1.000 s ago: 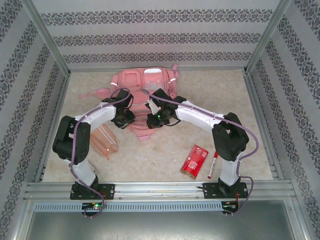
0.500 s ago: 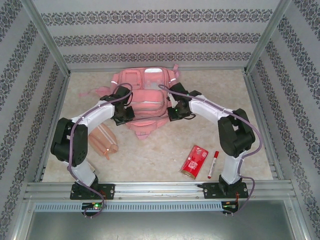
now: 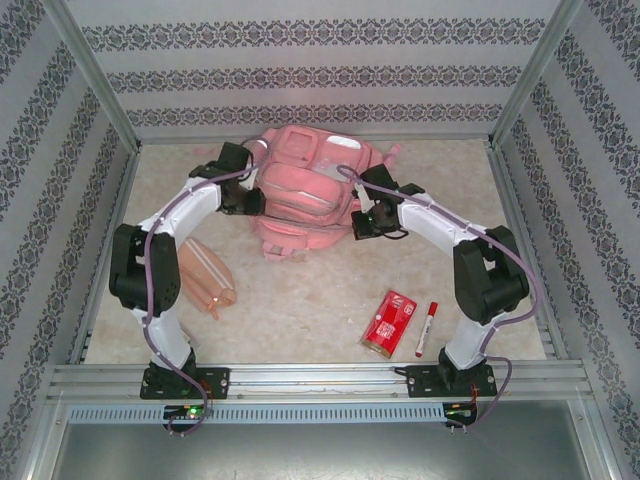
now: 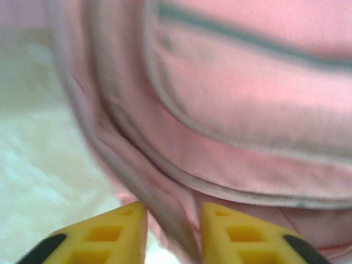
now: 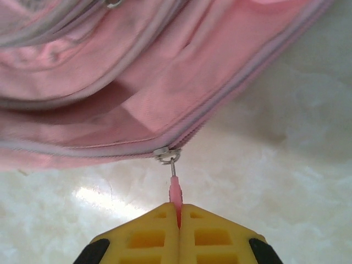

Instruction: Pack the student bag

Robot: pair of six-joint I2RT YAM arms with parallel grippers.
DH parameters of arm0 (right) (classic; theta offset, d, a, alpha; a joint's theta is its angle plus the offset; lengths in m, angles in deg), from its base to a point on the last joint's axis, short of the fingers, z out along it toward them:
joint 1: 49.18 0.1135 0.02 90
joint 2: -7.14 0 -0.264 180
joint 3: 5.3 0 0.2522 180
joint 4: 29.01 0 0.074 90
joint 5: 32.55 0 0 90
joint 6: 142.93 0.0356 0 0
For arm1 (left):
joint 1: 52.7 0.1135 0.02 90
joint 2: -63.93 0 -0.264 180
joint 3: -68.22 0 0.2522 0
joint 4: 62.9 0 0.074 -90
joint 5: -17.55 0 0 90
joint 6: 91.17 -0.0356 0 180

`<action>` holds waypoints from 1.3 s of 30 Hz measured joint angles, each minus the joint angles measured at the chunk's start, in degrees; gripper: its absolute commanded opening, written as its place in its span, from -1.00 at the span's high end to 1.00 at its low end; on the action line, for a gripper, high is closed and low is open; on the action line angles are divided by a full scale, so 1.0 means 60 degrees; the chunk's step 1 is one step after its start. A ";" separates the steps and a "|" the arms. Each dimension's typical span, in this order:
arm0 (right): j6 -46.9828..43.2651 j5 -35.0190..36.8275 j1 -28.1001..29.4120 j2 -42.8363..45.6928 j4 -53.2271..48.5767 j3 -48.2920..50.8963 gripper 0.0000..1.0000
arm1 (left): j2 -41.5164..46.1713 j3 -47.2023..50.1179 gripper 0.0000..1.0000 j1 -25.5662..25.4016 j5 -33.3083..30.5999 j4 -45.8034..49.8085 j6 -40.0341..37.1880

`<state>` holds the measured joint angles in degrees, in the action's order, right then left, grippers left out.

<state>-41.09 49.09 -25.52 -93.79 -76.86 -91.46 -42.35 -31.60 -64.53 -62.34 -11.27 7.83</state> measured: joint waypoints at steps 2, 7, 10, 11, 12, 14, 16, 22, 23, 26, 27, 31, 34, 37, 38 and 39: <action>0.0102 -0.0193 0.0175 0.0073 -0.0033 0.0149 1.00 | -0.0291 -0.0616 0.06 0.0160 -0.0543 0.0240 0.0004; 0.0525 -0.0761 0.1133 0.0080 0.0007 0.0273 1.00 | -0.0619 -0.1654 0.00 -0.0255 -0.1701 0.1825 0.0801; 0.0648 -0.1056 0.1617 -0.0018 0.0120 0.0237 1.00 | -0.0517 -0.1206 0.00 -0.1100 -0.1490 0.2076 0.1905; 0.0656 -0.1104 0.1712 -0.0062 0.0127 0.0219 1.00 | -0.0433 -0.0849 0.00 -0.1377 -0.1279 0.1996 0.2368; 0.0645 -0.1126 0.1785 -0.0084 0.0135 0.0211 1.00 | -0.0331 -0.0408 0.01 -0.1657 -0.1056 0.1858 0.2845; 0.0572 -0.1111 0.1800 -0.0098 0.0120 0.0211 1.00 | -0.0149 0.0550 0.03 -0.2014 -0.0703 0.1399 0.3767; 0.0408 -0.1042 0.1687 -0.0098 0.0171 0.0237 1.00 | -0.0058 0.1475 0.06 -0.2062 -0.0561 0.0816 0.4586; -0.0251 -0.0375 0.1056 -0.0098 0.0630 0.0594 1.00 | 0.0324 0.2849 0.17 -0.1945 -0.0623 -0.0721 0.5712; -0.0310 -0.0248 0.0914 -0.0098 0.0656 0.0637 1.00 | 0.0415 0.3005 0.18 -0.1945 -0.0659 -0.0882 0.5778; -0.0459 0.0062 0.0291 -0.0098 0.0863 0.0790 1.00 | 0.0656 0.3457 0.21 -0.1945 -0.0761 -0.1388 0.5876; -0.0477 0.0200 0.0076 -0.0098 0.0943 0.0823 1.00 | 0.0750 0.3628 0.22 -0.1945 -0.0783 -0.1570 0.5887; -0.0470 0.0929 -0.0688 -0.0098 0.1231 0.0845 1.00 | 0.1016 0.4109 0.23 -0.1927 -0.0798 -0.2120 0.5890; -0.0368 0.0998 -0.0965 -0.0135 0.1373 0.0798 1.00 | 0.1104 0.4273 0.22 -0.1883 -0.0685 -0.2379 0.5799; -0.0040 0.0969 -0.1089 -0.0153 0.1373 0.0772 0.76 | 0.1180 0.4401 0.19 -0.1843 -0.0280 -0.2670 0.5552; 0.0036 0.0947 -0.1147 -0.0149 0.1381 0.0772 0.76 | 0.1224 0.4433 0.18 -0.1832 -0.0066 -0.2765 0.5428; 0.0117 0.0918 -0.1228 -0.0149 0.1377 0.0776 0.75 | 0.1257 0.4452 0.17 -0.1829 0.0080 -0.2830 0.5315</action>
<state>-40.40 54.60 -32.89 -94.68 -68.60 -86.80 -34.81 -4.89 -75.50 -61.86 -28.25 39.72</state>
